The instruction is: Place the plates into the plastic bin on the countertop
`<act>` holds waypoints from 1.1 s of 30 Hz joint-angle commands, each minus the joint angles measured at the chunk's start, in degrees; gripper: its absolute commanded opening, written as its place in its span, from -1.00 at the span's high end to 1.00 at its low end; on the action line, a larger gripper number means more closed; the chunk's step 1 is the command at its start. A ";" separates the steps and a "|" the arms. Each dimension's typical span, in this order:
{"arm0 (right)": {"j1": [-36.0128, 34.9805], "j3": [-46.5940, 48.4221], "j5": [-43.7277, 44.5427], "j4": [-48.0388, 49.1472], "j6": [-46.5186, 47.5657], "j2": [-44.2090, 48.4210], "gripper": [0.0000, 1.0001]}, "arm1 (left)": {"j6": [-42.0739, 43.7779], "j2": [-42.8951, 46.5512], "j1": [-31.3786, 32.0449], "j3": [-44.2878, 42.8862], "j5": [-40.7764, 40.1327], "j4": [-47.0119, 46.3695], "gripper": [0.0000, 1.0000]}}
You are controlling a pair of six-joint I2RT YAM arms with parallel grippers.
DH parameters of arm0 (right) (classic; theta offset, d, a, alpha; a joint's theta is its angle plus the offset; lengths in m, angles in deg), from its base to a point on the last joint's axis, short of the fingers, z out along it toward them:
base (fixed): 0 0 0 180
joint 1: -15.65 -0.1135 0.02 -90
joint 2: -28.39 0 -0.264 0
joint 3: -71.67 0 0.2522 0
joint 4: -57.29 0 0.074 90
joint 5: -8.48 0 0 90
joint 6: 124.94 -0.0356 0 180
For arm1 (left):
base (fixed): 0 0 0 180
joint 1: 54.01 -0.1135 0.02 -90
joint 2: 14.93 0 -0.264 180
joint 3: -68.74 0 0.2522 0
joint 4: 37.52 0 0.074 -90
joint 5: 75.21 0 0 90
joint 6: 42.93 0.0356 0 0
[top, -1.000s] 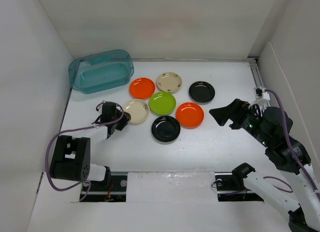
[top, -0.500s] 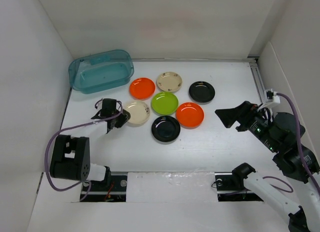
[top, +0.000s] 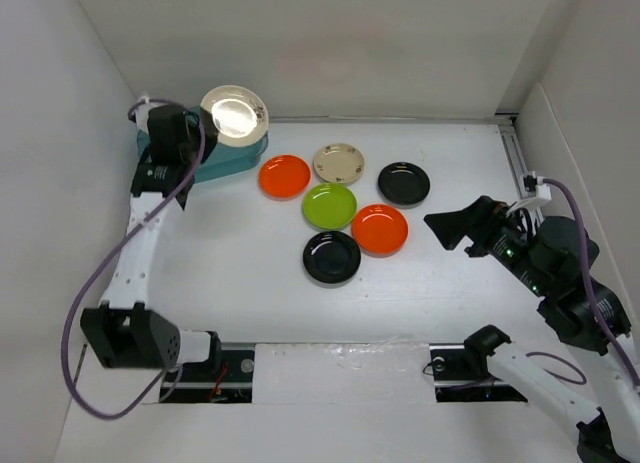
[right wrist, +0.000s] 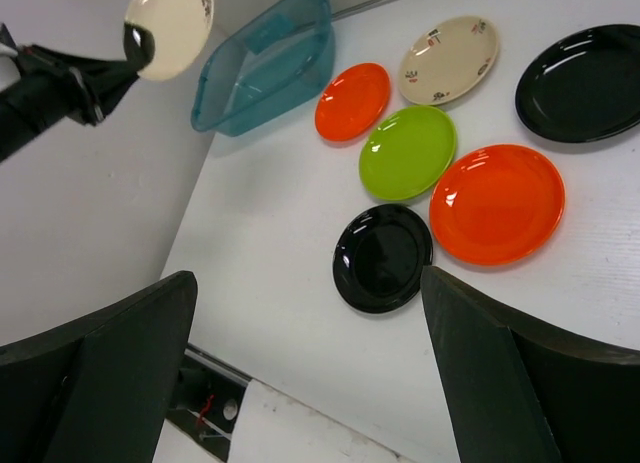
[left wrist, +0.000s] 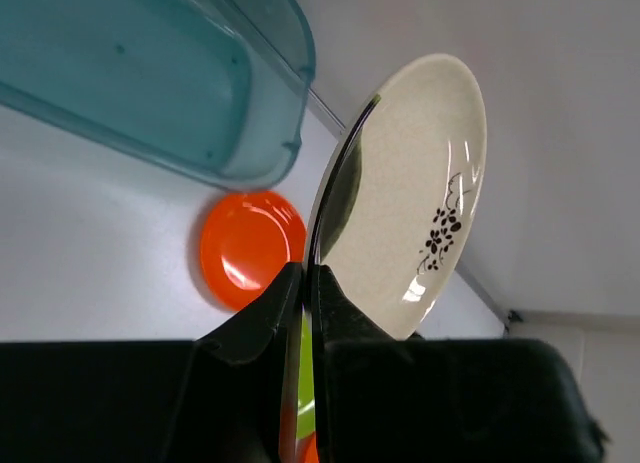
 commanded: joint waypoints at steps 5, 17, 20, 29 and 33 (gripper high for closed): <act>0.27 -1.23 -2.18 5.14 0.37 -1.77 -0.99 | 2.41 -24.53 -10.83 -20.68 4.04 2.81 1.00; 0.27 -1.14 -0.51 2.77 0.37 -0.63 -0.99 | 3.99 -49.95 -14.09 -40.47 10.55 2.37 1.00; 0.27 -0.62 -0.51 2.15 0.37 -0.11 -0.99 | 4.00 -54.43 -14.09 -42.33 11.69 4.39 1.00; 0.27 -0.62 -0.43 1.62 -0.16 0.43 -0.99 | 2.68 -47.08 -14.09 -35.30 12.05 -0.87 -0.17; 0.27 -1.23 -1.65 2.76 -0.16 -0.10 -0.99 | 5.92 -36.27 -11.47 -31.70 10.56 -8.78 -0.99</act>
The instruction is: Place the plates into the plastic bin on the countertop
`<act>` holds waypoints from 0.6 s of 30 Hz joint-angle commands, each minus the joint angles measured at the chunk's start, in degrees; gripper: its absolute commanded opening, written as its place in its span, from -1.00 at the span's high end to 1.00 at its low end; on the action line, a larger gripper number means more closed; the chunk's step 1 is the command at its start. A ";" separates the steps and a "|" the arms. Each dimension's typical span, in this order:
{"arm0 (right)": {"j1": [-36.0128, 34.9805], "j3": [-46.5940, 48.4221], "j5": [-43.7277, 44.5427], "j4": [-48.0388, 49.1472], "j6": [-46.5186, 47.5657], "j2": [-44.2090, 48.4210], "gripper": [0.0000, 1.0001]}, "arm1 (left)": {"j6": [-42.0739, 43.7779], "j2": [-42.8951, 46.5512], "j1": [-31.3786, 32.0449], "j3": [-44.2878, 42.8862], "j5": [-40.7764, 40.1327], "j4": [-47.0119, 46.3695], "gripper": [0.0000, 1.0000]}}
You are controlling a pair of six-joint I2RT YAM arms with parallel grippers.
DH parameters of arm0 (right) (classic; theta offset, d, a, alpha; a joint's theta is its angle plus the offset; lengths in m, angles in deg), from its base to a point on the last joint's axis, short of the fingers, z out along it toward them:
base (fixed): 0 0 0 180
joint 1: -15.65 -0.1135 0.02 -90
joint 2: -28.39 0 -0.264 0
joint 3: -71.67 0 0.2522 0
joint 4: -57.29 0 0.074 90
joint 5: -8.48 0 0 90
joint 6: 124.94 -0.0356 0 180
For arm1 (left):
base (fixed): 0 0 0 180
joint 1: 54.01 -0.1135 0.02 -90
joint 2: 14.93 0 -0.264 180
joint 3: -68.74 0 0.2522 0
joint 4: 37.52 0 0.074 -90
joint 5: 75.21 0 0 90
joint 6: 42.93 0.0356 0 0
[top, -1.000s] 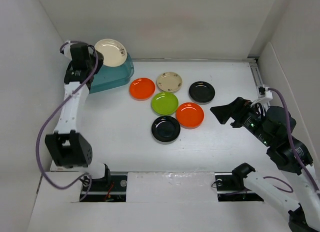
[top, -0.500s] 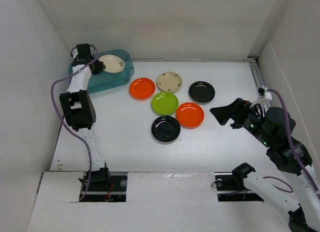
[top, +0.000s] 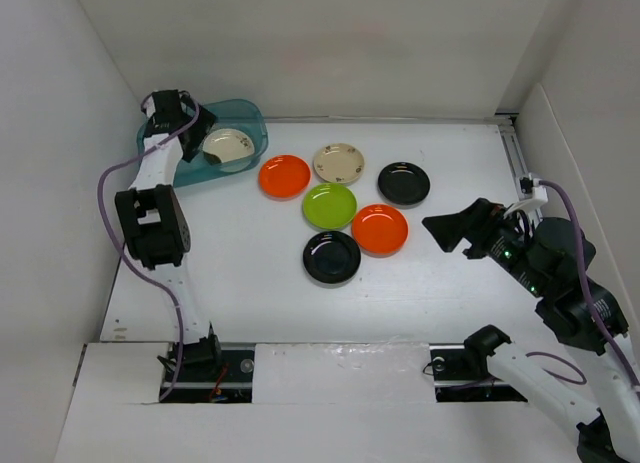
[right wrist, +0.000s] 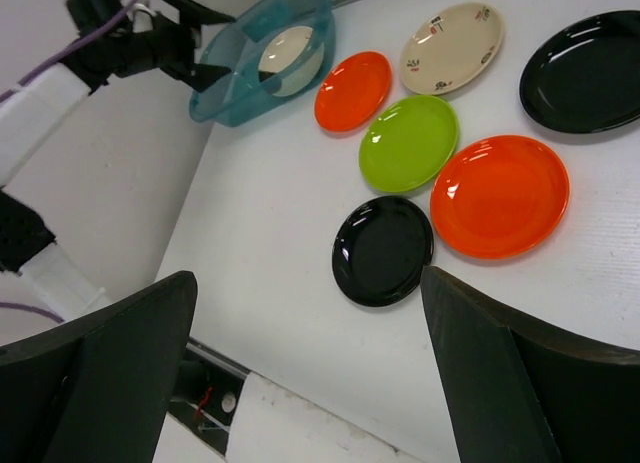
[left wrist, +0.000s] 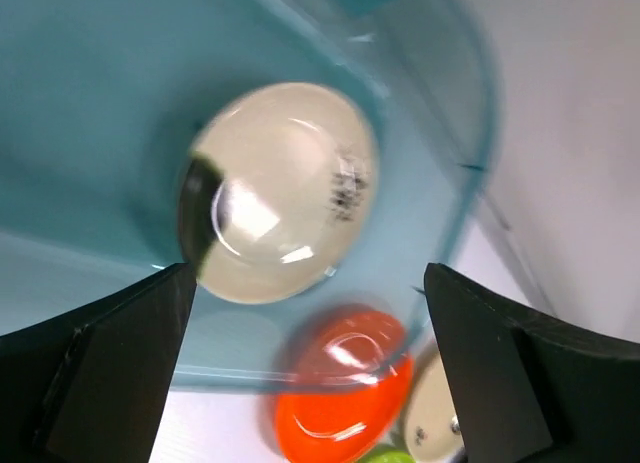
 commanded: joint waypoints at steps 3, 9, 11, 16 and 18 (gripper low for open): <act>0.27 -0.88 -0.67 2.94 -0.14 -0.04 -0.99 | 4.30 21.24 3.80 3.66 -0.57 -10.86 -0.99; 0.27 -5.19 -1.20 6.28 -0.66 -0.56 -0.99 | -0.44 33.38 9.87 31.75 1.44 -15.93 -0.99; 0.27 -5.72 -1.20 7.07 -1.19 -0.56 -0.99 | -2.02 35.95 12.23 42.02 3.38 -23.06 -0.99; 0.27 -7.57 -2.69 8.22 -1.19 -1.97 -0.99 | -1.50 33.41 16.12 49.71 4.25 -30.52 -0.99; 0.27 -8.09 -3.22 8.22 -1.19 -1.97 -0.99 | -2.81 30.77 16.12 52.08 4.26 -33.17 -0.99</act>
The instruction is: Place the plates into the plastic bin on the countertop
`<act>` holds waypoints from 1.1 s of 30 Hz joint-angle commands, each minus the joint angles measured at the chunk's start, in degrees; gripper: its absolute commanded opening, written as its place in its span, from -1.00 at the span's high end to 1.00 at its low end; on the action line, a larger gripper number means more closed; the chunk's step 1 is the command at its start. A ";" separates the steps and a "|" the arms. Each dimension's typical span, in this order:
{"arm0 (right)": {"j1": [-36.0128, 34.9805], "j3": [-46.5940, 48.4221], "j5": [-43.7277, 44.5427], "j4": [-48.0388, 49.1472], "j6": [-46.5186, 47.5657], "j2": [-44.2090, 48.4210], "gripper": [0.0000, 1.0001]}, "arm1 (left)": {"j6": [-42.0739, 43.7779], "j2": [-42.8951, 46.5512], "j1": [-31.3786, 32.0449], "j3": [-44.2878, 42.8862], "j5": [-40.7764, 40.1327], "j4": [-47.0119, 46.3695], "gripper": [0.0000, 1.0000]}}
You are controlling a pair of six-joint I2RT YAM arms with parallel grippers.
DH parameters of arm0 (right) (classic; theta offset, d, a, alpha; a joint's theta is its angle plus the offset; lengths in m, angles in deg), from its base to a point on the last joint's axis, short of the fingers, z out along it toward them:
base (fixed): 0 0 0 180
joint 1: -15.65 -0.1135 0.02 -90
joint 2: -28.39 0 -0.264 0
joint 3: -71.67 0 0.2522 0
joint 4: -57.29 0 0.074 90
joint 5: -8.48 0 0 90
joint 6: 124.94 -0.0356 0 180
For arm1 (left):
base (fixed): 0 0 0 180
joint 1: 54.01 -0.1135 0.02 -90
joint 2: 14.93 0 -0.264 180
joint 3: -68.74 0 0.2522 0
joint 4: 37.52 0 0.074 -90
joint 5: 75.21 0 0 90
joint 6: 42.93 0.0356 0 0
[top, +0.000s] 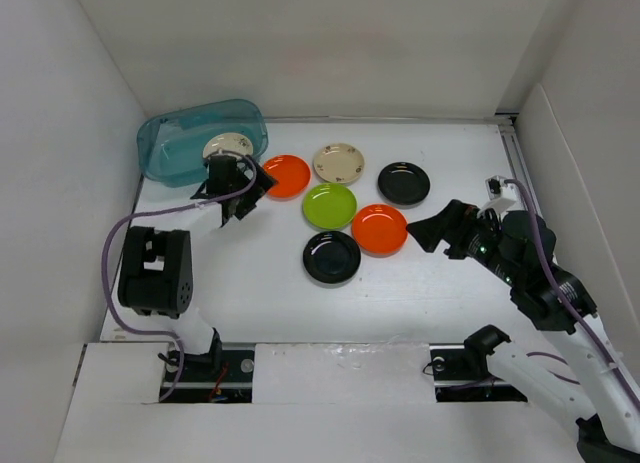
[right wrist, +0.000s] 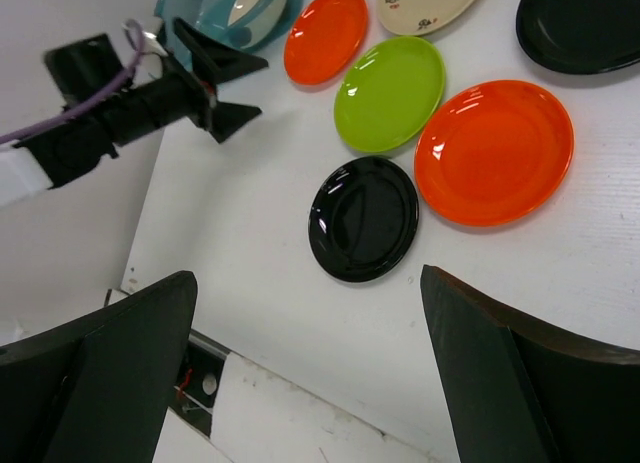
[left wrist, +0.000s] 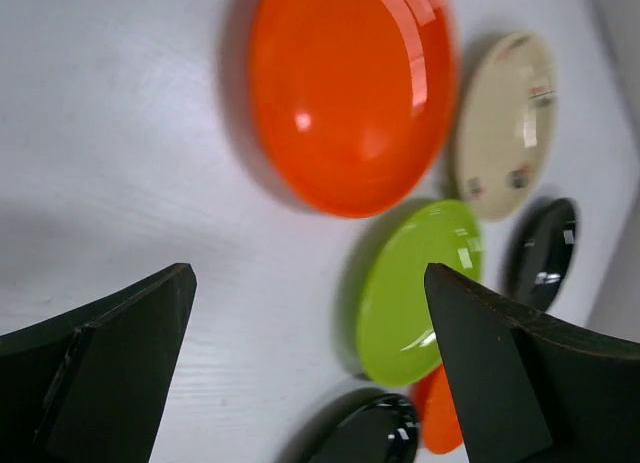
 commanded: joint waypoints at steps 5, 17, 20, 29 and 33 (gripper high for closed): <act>0.27 -1.30 -1.39 4.79 -0.82 0.74 -0.99 | -2.54 -7.40 0.01 2.61 1.62 -11.10 -0.99; 0.27 -1.83 0.20 4.79 -0.82 0.22 -0.99 | -6.40 -17.43 2.37 -0.98 -2.86 -11.20 -0.23; 0.27 -1.83 0.20 5.32 -0.82 -0.31 -0.99 | -7.54 -18.57 2.91 -1.52 -3.48 -10.67 0.14; 0.27 -0.51 0.72 4.70 -0.21 -0.31 -0.99 | -10.62 -19.90 3.43 -2.57 -5.32 -9.00 0.74; 0.27 0.01 0.72 4.17 0.32 -0.31 -0.99 | -11.85 -19.90 3.43 -2.57 -5.32 -7.86 1.00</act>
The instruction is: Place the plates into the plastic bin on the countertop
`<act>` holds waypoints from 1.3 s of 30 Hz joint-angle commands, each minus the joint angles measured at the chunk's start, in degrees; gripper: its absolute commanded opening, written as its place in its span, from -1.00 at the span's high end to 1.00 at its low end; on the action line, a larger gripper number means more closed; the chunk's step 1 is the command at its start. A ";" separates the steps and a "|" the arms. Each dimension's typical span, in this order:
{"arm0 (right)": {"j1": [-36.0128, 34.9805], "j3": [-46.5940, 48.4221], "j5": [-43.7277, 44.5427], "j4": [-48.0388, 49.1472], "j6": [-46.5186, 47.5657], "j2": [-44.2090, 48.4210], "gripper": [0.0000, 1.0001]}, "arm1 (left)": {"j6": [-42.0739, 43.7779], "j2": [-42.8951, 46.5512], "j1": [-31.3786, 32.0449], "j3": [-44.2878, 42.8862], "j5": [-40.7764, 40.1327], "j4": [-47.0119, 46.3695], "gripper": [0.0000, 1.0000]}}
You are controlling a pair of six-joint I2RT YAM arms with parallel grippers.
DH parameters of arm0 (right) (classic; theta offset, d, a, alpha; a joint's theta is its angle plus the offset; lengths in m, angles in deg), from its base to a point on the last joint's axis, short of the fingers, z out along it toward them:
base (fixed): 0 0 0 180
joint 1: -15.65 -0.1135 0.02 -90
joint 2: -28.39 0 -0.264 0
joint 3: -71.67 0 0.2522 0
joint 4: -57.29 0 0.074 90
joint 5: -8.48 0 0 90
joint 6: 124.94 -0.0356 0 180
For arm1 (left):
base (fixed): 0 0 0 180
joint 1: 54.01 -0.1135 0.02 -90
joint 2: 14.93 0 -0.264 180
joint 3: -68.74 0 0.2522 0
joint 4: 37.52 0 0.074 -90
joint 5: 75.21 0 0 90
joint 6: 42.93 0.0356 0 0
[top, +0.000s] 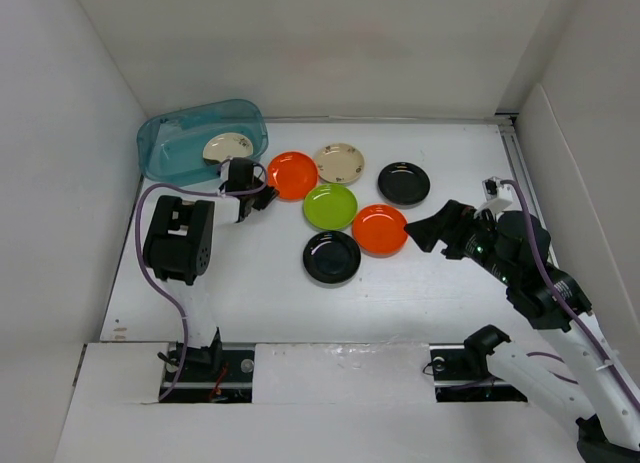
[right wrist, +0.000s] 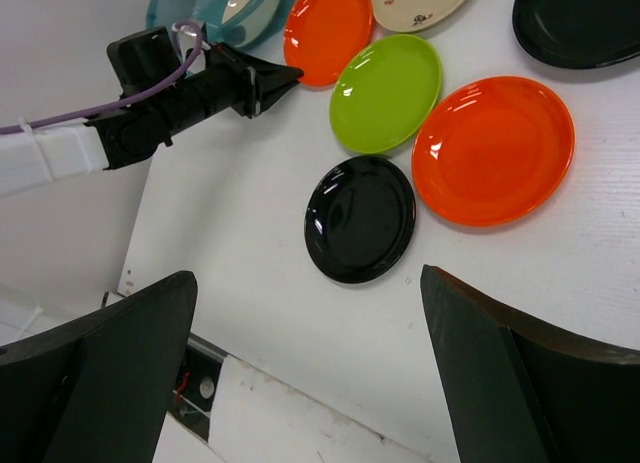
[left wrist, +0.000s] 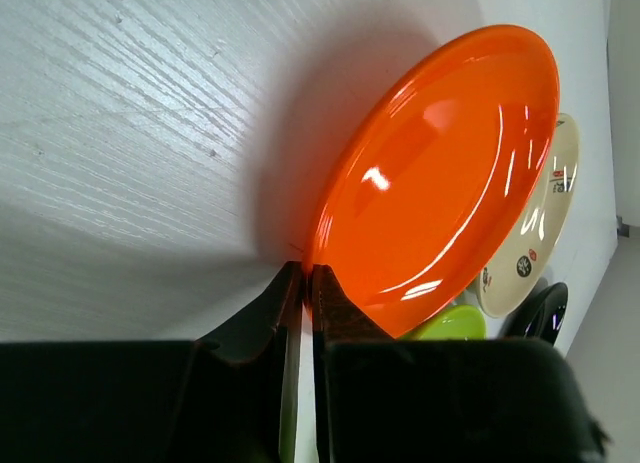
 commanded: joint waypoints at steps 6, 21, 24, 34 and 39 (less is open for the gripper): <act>0.27 2.00 1.36 2.18 1.39 0.79 -0.99 | -1.19 2.60 0.20 -0.60 -1.48 5.20 1.00; 0.27 1.48 0.31 2.71 0.87 1.84 -0.99 | 6.01 16.85 0.20 -19.39 4.15 14.50 1.00; 0.27 1.48 0.31 2.71 0.87 2.36 -0.99 | 6.01 13.96 -3.04 -28.70 -0.41 22.41 1.00; 0.27 1.48 -0.22 0.95 0.87 4.47 -0.99 | 7.95 -3.18 -15.08 -52.98 -0.78 37.90 1.00; 0.27 1.48 -0.22 0.43 0.87 5.00 -0.99 | 8.47 -7.39 -17.55 -52.37 0.54 38.43 1.00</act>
